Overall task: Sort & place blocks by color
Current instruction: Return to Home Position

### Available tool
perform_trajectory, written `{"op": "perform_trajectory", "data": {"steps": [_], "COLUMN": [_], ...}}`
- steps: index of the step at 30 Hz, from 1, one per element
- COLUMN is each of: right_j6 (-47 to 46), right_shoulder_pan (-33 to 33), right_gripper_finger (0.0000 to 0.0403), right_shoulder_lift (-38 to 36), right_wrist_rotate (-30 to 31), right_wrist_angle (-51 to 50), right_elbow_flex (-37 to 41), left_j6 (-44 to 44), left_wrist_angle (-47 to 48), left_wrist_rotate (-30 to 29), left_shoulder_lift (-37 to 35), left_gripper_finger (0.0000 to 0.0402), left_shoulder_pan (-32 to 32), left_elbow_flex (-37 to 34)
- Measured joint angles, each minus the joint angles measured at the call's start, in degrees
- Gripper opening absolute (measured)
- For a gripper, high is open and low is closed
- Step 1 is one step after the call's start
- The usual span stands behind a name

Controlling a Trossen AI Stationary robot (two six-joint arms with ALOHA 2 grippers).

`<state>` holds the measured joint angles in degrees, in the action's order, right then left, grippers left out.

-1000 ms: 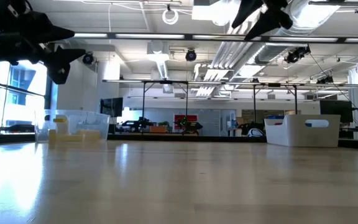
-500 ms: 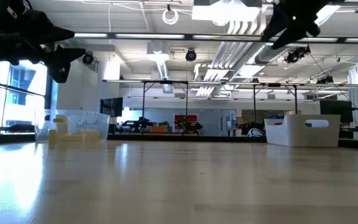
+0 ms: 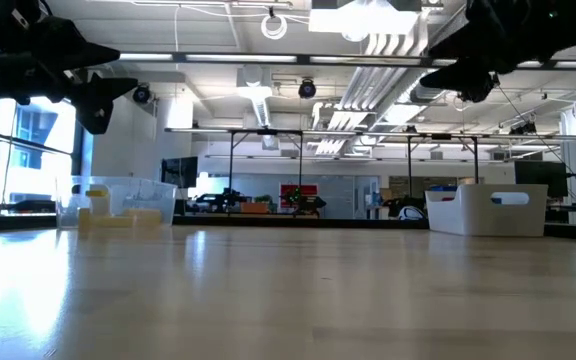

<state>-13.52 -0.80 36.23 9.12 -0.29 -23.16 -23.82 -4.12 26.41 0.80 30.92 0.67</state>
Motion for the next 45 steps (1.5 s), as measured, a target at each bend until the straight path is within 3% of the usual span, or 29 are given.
{"op": "perform_trajectory", "data": {"steps": [5,20,31,45], "right_j6": [0.06,-1.72,-6.7,-7.01], "right_shoulder_pan": [0.0,0.0,0.01,0.02], "right_gripper_finger": [0.0259,0.0259,0.0259,0.0259], "right_shoulder_lift": [-5.63,-22.79,-24.66,-24.64], "right_wrist_rotate": [-3.62,-3.6,-2.94,1.6], "right_wrist_angle": [2.11,6.15,7.82,4.06], "right_elbow_flex": [4.59,16.98,22.58,22.58], "left_j6": [-0.02,2.09,16.53,12.0], "left_wrist_angle": [0.0,0.02,0.01,0.01], "left_wrist_rotate": [0.0,0.01,0.0,-0.02], "left_shoulder_lift": [-0.02,0.0,0.0,0.0], "left_gripper_finger": [0.0202,0.0202,0.0202,0.0202], "left_shoulder_pan": [0.02,0.02,0.0,0.0], "left_elbow_flex": [0.0,0.02,0.02,0.04]}}
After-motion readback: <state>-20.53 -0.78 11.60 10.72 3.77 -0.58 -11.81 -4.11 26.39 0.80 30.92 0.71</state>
